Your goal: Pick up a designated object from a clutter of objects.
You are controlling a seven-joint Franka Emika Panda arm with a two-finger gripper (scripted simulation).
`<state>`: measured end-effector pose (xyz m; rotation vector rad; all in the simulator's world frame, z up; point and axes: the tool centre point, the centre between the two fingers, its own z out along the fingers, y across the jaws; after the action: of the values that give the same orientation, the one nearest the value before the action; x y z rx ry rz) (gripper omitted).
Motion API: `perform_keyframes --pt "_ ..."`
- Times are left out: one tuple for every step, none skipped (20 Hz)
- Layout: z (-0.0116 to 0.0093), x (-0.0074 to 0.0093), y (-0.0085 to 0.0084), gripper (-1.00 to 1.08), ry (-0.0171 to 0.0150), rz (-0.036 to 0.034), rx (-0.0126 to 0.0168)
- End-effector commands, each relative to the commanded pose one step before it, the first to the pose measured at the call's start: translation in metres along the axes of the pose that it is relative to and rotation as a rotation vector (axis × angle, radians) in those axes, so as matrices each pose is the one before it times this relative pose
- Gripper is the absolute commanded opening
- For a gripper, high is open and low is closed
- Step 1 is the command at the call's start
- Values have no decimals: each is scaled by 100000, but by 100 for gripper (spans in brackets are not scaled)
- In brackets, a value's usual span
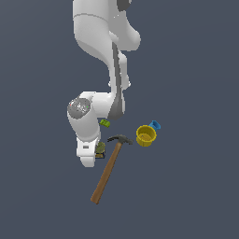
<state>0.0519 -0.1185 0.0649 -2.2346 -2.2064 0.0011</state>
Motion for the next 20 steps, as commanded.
perform_keyframes --pt "556 -28 84 100 -33 -37 -139" --pt "65 -9 32 100 0 0 0" --pt "16 -4 15 100 0 0 0" --pt "0 0 0 -100 0 0 0" --pt "0 0 0 -100 0 0 0" --pt "0 0 0 -100 0 0 0" --pt "0 0 0 -100 0 0 0" --pt "0 0 0 -100 0 0 0" --pt "0 0 0 -100 0 0 0" --pt "0 0 0 -100 0 0 0" --pt "0 0 0 -100 0 0 0" --pt "0 0 0 -100 0 0 0" --pt "0 0 0 -100 0 0 0" --pt "-55 27 33 -100 -9 -26 -80" --pt "-23 23 -3 -100 0 0 0" --pt "-70 70 -9 -100 0 0 0" --pt "-118 118 -14 -100 0 0 0" --pt "-165 165 -20 -100 0 0 0" --pt "-213 213 -26 -100 0 0 0" --pt "-262 261 -32 -100 0 0 0"
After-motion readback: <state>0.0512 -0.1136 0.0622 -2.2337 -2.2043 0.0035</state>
